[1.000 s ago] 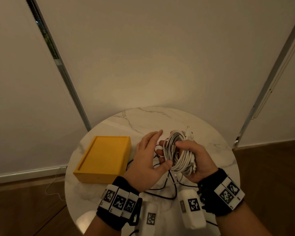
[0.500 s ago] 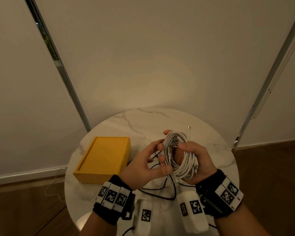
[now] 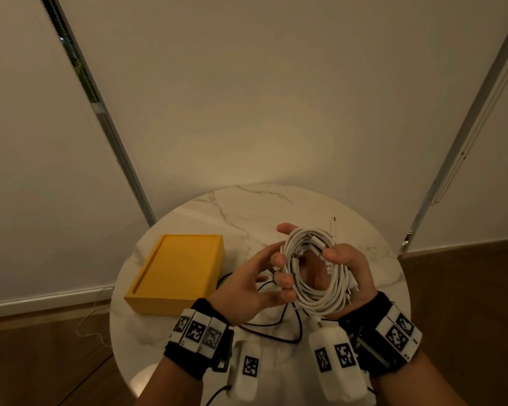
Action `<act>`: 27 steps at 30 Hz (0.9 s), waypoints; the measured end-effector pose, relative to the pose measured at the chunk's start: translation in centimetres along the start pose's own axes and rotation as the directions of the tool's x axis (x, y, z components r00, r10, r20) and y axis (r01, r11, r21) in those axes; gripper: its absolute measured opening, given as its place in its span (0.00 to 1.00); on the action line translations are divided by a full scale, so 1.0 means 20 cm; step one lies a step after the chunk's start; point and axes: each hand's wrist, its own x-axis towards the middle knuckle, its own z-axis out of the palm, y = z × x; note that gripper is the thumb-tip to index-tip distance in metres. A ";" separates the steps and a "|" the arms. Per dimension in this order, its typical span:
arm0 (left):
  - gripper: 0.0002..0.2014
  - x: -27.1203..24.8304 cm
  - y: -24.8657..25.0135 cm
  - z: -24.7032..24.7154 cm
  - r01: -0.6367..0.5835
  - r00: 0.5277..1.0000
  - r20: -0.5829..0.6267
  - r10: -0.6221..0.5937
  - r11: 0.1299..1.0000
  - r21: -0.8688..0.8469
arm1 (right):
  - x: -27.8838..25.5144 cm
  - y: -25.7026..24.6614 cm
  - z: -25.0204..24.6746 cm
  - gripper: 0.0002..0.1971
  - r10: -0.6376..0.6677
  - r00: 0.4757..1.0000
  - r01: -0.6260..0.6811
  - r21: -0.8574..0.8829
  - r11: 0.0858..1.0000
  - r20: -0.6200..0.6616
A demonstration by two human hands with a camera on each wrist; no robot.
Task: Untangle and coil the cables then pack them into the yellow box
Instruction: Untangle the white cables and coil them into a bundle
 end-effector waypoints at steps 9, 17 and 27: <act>0.06 0.03 0.02 -0.02 -0.095 0.954 -0.285 0.088 0.995 -0.010 | 0.01 -0.01 -0.02 0.37 0.041 0.999 -0.040 -0.104 0.994 0.011; 0.07 0.01 0.10 -0.10 -0.077 0.854 -0.497 0.151 0.983 0.166 | 0.07 0.04 -0.08 0.37 -0.330 0.848 0.067 -0.533 0.843 -0.415; 0.16 0.01 0.21 0.10 -0.117 0.932 -0.336 0.134 0.991 0.070 | 0.10 0.08 -0.08 0.29 -0.607 0.684 0.210 -0.687 0.696 -0.406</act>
